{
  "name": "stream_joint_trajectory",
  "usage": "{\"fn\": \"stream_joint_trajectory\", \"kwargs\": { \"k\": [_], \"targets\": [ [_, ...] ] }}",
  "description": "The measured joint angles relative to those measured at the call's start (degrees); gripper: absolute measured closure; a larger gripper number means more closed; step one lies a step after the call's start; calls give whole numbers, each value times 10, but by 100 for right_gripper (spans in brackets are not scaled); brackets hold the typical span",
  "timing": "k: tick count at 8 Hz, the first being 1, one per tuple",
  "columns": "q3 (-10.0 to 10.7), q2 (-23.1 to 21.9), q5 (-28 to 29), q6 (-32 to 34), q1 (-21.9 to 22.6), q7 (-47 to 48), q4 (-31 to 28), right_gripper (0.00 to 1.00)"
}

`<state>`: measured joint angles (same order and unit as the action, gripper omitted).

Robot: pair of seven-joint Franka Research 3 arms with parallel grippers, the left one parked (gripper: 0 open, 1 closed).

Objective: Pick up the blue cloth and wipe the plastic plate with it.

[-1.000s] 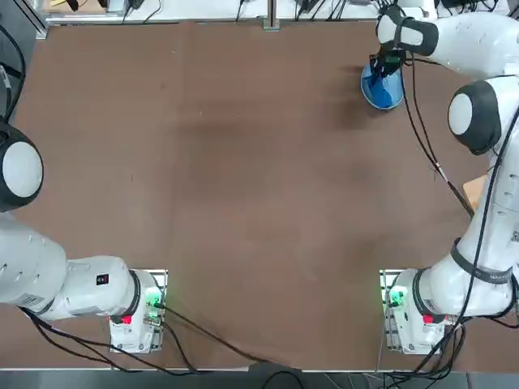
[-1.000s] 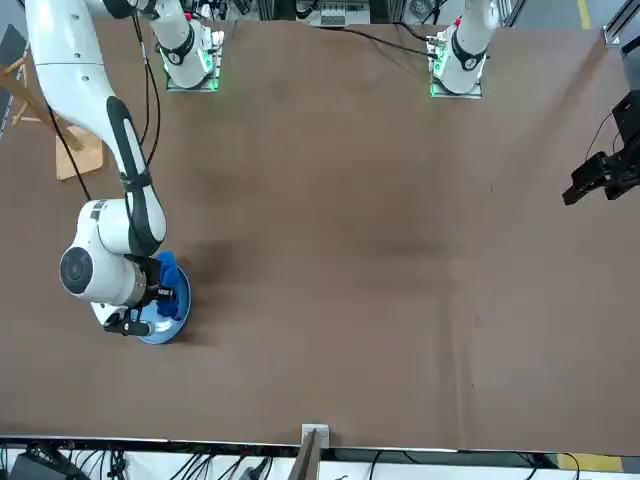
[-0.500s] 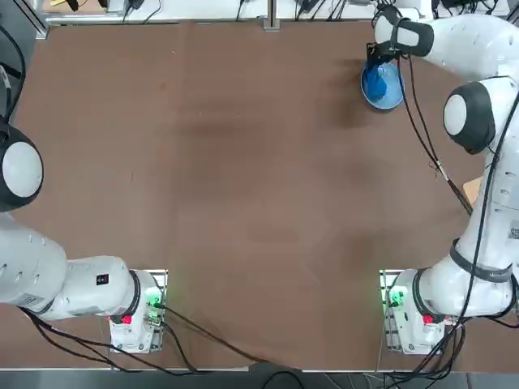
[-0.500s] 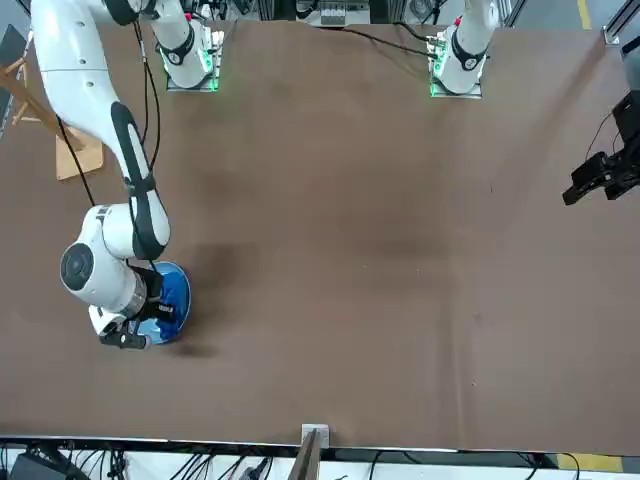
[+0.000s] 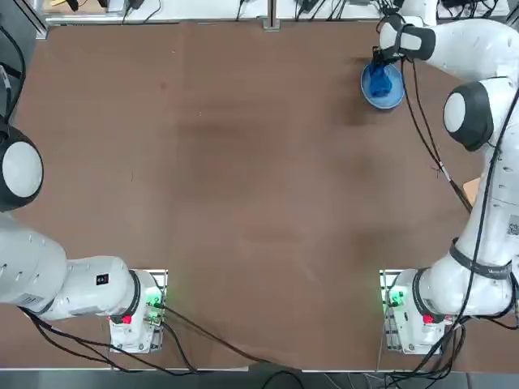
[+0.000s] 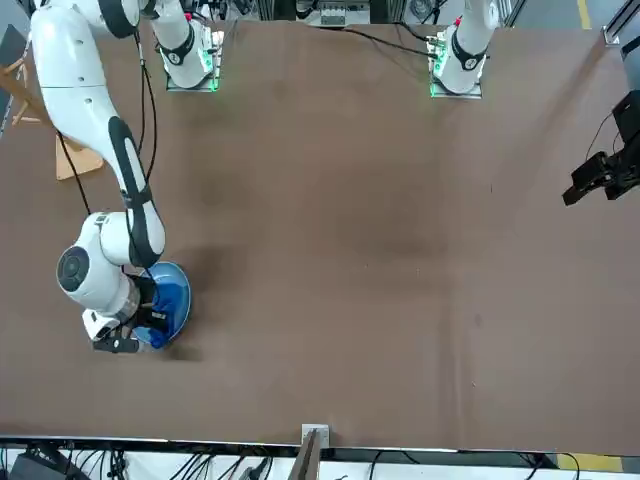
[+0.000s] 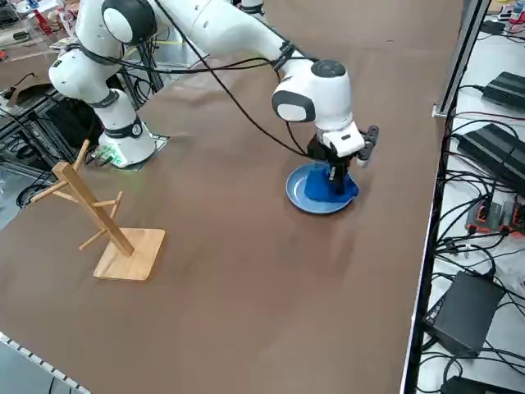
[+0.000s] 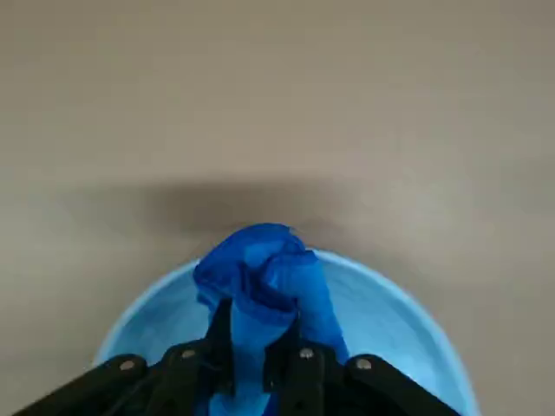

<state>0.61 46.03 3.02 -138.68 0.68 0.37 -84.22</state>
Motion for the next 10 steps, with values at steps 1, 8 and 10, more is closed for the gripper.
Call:
{"fn": "stream_joint_trajectory", "kwargs": {
  "k": [1, 8, 10],
  "targets": [
    [0, 0, -2, 10, -11, -14, 0, 91],
    [0, -17, -2, 143, 8, 15, -5, 91],
    [0, -18, -3, 145, 28, 50, -6, 91]
  ]
}}
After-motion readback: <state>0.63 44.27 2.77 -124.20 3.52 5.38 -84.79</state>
